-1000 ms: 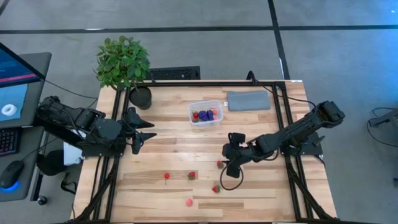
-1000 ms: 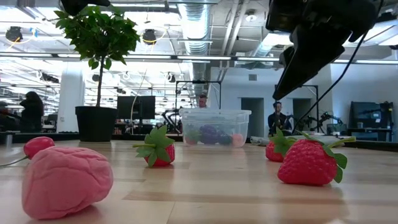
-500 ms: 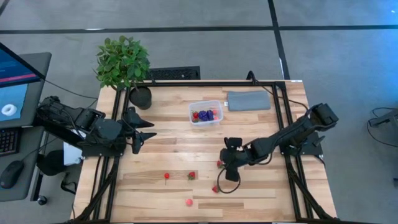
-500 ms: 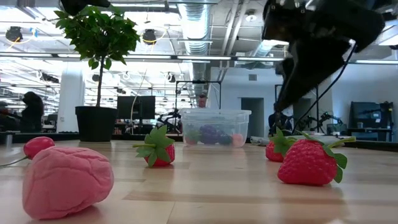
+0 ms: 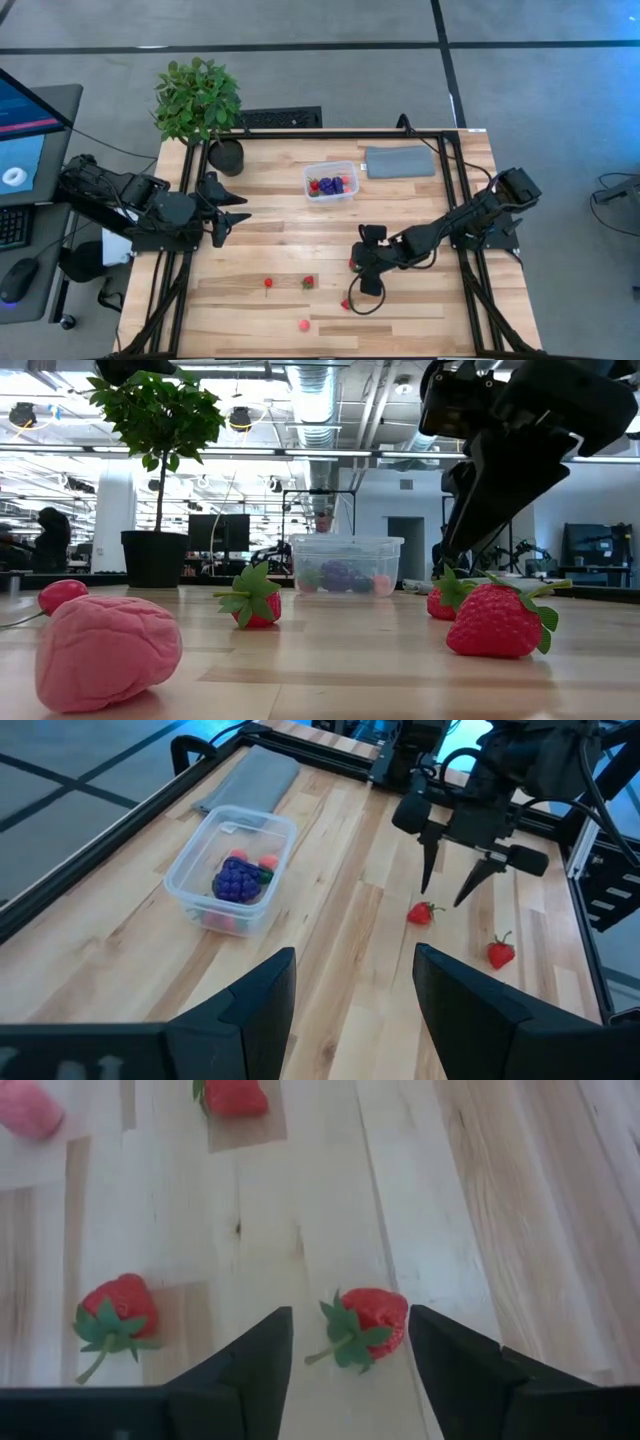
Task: Pick and placing Produce into tupperware
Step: Put the strawberry into the container
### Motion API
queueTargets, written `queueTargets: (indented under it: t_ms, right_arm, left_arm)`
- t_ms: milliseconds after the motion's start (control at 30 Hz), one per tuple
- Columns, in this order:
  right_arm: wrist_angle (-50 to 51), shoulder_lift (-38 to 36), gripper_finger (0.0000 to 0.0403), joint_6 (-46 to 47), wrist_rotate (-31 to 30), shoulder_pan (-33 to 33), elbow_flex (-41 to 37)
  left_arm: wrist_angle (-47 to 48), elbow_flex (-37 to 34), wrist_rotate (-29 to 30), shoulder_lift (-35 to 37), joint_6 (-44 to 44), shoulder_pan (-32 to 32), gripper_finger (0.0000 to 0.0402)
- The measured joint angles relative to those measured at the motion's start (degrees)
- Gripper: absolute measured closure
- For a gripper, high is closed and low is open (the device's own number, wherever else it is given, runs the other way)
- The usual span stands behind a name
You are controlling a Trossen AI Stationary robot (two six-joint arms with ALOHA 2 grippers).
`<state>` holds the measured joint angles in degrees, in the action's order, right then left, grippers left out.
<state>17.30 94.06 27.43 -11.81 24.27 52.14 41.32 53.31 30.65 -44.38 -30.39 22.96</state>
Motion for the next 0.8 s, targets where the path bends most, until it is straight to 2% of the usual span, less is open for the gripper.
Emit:
queueTargets:
  t_ms: [167, 467, 800]
  right_arm:
    - [0.1, 0.0, 0.0148, 0.6, 0.0, -0.8, 0.0]
    - [0.2, 0.0, 0.0147, 0.6, 1.0, -2.5, 0.0]
    - [-0.5, 5.6, 0.0147, 1.6, 5.2, -2.6, -0.1]
  left_arm:
    - [0.0, 0.0, 0.0, 0.0, 0.0, 0.0, 0.0209]
    - [0.0, 0.0, 0.0, 0.0, 0.0, 0.0, 0.0209]
    - [0.3, 0.0, 0.0, 0.0, 0.0, 0.0, 0.0209]
